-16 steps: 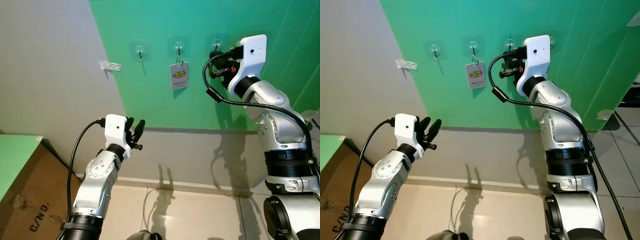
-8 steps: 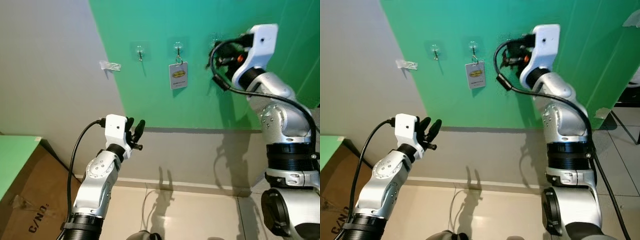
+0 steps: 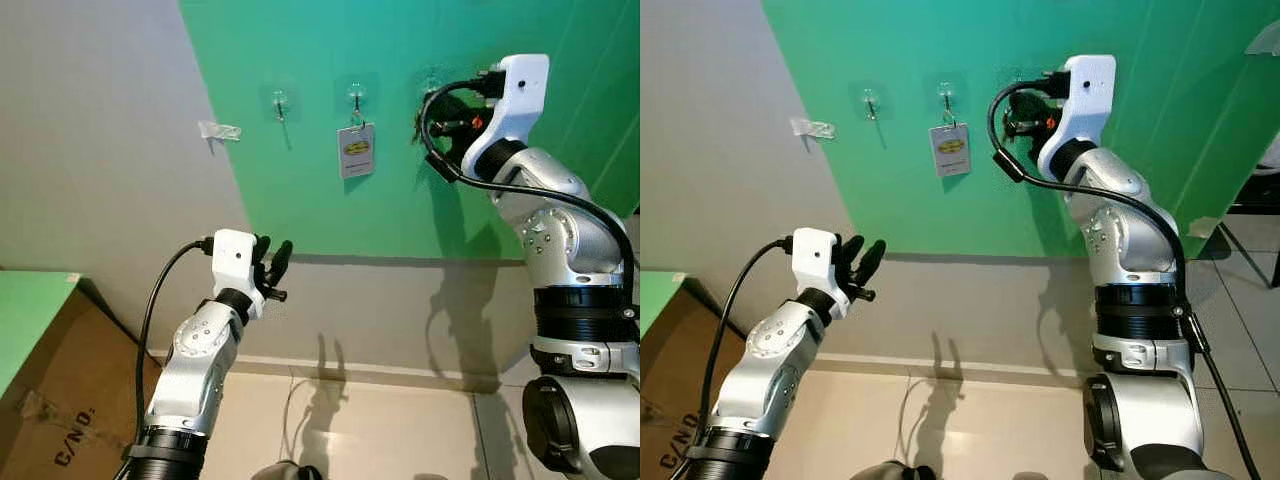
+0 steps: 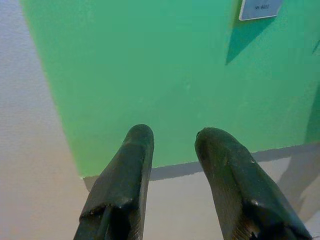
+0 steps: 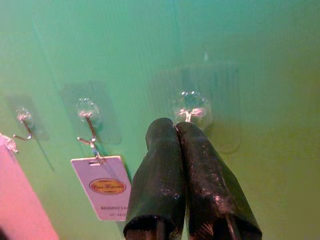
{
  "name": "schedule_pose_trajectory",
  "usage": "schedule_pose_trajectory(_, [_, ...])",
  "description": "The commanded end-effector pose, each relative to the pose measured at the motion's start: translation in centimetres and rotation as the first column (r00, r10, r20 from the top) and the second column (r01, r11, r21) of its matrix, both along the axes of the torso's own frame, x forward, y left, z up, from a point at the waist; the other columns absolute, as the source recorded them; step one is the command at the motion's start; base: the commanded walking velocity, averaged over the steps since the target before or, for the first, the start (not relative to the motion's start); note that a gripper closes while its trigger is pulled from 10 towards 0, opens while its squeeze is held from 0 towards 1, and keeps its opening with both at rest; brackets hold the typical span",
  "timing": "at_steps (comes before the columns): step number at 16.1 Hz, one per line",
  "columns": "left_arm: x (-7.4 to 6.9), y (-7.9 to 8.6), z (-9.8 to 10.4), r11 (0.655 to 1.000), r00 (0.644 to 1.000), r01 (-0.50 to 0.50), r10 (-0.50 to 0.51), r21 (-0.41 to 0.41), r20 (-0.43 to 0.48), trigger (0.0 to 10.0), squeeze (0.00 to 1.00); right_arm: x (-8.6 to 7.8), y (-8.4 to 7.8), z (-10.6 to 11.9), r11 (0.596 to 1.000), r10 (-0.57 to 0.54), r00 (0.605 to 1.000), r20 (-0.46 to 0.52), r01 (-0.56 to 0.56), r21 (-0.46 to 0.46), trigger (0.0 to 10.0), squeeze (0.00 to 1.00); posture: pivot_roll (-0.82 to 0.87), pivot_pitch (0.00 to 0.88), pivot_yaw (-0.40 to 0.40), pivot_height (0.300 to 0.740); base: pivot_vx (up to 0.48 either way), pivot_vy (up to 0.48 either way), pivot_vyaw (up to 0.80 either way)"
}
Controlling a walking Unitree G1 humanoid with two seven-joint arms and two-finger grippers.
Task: Hang keys on a hook
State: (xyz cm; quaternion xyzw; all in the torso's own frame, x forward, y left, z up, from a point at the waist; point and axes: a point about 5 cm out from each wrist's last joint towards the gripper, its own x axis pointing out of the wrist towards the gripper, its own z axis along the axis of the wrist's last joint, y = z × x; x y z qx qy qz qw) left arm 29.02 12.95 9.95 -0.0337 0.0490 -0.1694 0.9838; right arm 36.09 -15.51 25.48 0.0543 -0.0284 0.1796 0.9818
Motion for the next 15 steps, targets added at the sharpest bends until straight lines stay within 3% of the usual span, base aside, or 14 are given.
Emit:
schedule_pose_trajectory(1, [-0.2,0.2,-0.5,1.000,1.000,-0.005,0.005,0.006,-0.023,10.0,0.00,-0.4,0.3,0.1,0.999,0.038,0.999,0.004,-0.038,-0.021,0.0,0.00,-0.23,0.006,0.109,0.740,0.000,0.000,0.00])
schedule_pose_trajectory(7, [-0.1,0.1,-0.6,1.000,1.000,0.004,-0.004,0.006,-0.031,10.0,0.00,-1.5,1.0,-0.5,0.989,0.132,0.991,-0.018,-0.132,-0.066,0.0,0.00,-0.23,0.007,0.108,0.740,0.000,0.000,0.00])
schedule_pose_trajectory(15, [-0.1,-0.1,-0.7,1.000,0.999,0.014,-0.014,0.004,-0.038,10.0,0.00,-1.3,-1.0,0.9,0.998,0.032,0.999,0.008,-0.032,-0.047,0.0,0.00,-0.24,0.009,0.111,0.740,0.000,0.000,0.00])
